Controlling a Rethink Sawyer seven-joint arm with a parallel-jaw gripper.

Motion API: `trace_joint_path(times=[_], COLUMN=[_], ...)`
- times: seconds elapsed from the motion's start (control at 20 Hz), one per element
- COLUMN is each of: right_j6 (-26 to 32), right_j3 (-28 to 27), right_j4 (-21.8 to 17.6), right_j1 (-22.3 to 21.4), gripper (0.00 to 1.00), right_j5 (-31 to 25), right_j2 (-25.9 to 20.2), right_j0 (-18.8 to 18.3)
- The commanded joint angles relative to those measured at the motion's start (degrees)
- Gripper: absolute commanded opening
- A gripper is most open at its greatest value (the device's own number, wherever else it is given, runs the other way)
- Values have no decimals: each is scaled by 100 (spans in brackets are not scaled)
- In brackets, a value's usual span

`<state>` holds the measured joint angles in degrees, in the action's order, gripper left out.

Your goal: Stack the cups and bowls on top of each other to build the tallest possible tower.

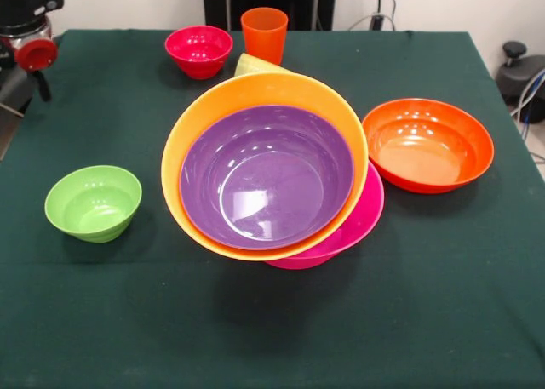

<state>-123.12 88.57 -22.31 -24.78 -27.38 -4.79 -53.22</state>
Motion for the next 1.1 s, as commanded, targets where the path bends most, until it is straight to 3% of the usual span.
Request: trace_joint_path(times=[0.05, 0.1, 0.3, 0.4, 0.65, 1.1], right_j6=[1336, 1342, 1728, 1666, 1259, 1232], right_j3=[-187, -196, -594, -651, -579, -668], right_j4=[-789, -798, -838, -898, -1095, -853], right_j1=[310, 311, 420, 415, 306, 181], gripper=[100, 100, 100, 100, 100, 100], right_j5=[549, 494, -796, -866, -334, -771], right_j2=[-921, -943, -845, -819, -813, -976], right_j0=[-18, -29, 131, 194, 264, 185])
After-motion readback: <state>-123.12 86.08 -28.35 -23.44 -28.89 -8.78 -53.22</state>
